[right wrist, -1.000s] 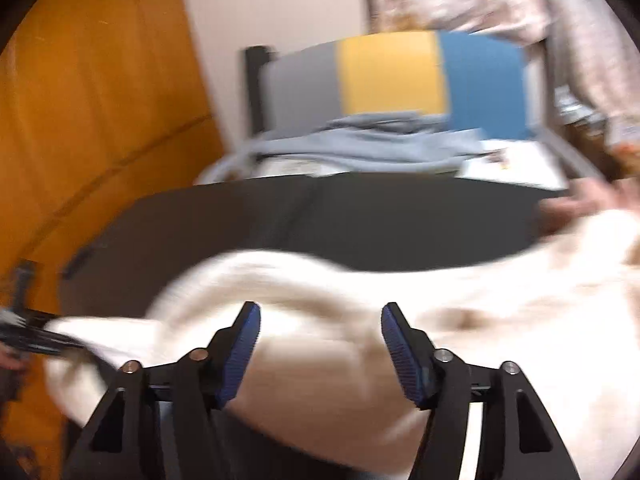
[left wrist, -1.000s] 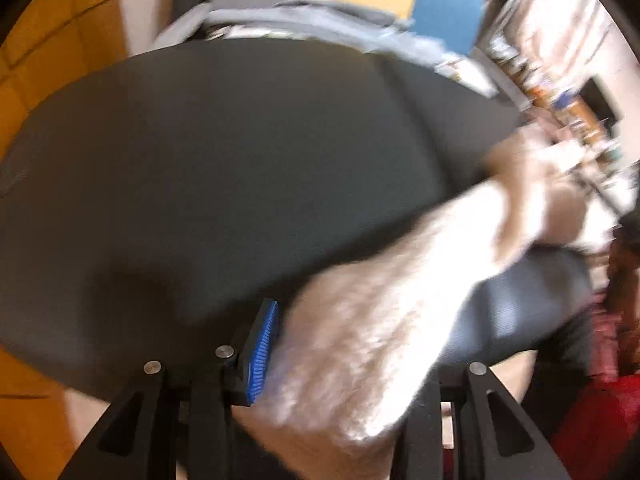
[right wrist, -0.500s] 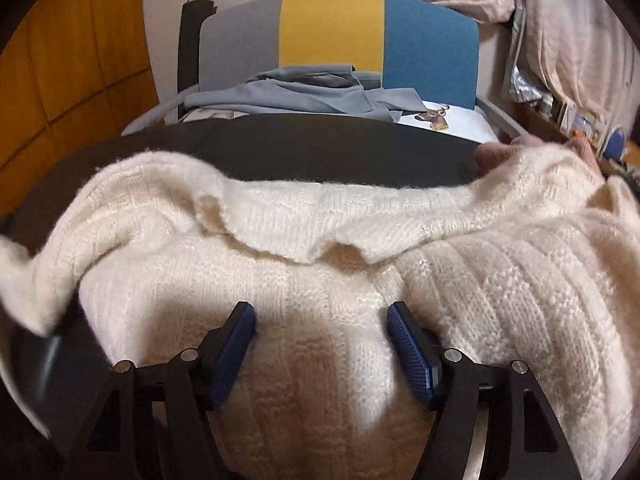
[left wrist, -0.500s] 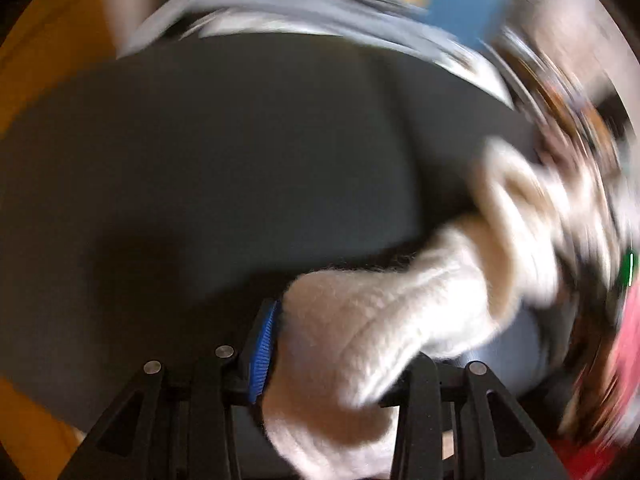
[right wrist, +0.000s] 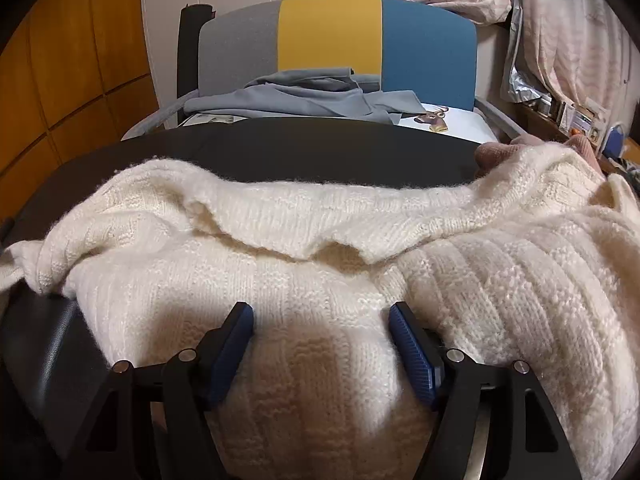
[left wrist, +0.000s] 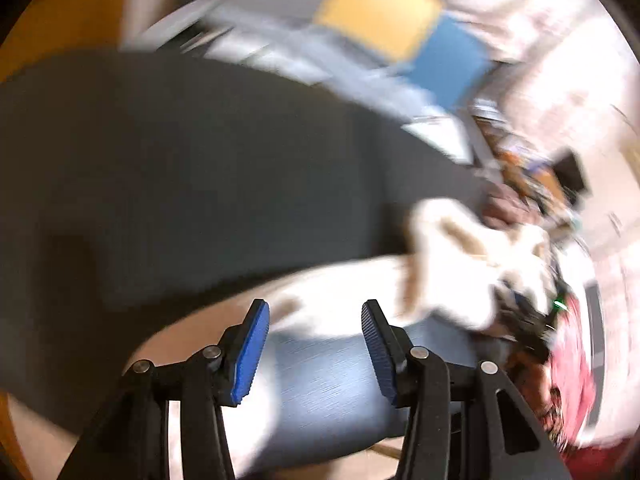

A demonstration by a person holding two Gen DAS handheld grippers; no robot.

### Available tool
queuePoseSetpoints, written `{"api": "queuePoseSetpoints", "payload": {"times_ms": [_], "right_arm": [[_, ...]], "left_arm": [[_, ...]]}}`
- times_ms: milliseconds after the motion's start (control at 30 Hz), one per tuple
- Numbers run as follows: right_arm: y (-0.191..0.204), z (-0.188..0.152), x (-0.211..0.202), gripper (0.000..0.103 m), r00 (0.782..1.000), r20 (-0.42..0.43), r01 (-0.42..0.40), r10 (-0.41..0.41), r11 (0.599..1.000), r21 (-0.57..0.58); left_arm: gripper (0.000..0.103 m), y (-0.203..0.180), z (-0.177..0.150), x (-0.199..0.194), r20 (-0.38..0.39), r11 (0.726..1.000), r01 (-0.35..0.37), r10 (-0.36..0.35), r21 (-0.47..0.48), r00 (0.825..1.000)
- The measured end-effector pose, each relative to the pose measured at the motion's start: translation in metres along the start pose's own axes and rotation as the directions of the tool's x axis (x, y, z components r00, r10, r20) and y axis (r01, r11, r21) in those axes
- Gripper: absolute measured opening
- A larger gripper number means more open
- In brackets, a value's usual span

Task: Fold clothes

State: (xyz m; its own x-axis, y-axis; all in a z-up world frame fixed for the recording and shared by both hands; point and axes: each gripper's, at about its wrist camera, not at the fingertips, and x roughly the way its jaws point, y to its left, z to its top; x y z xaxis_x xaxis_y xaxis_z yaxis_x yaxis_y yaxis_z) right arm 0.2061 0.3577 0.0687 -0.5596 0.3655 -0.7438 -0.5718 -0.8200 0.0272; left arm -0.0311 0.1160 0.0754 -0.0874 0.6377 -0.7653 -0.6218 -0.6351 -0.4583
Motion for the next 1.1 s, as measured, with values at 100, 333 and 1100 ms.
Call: {"api": "queuePoseSetpoints", "payload": {"times_ms": [100, 333, 1100], "right_arm": [[0.001, 0.011, 0.011, 0.072, 1.000, -0.005, -0.012, 0.012, 1.000, 0.002], [-0.002, 0.036, 0.042, 0.072, 1.000, 0.014, -0.001, 0.000, 0.998, 0.057], [-0.054, 0.082, -0.021, 0.055, 0.993, 0.110, 0.050, -0.047, 0.998, -0.025]], "left_arm": [[0.059, -0.050, 0.027, 0.033, -0.015, 0.988, 0.096, -0.095, 0.121, 0.995], [0.059, -0.107, 0.043, 0.121, -0.107, 0.992, 0.070, -0.059, 0.101, 0.993], [0.006, -0.036, -0.006, 0.111, 0.013, 0.999, -0.038, 0.038, -0.026, 0.999]]}}
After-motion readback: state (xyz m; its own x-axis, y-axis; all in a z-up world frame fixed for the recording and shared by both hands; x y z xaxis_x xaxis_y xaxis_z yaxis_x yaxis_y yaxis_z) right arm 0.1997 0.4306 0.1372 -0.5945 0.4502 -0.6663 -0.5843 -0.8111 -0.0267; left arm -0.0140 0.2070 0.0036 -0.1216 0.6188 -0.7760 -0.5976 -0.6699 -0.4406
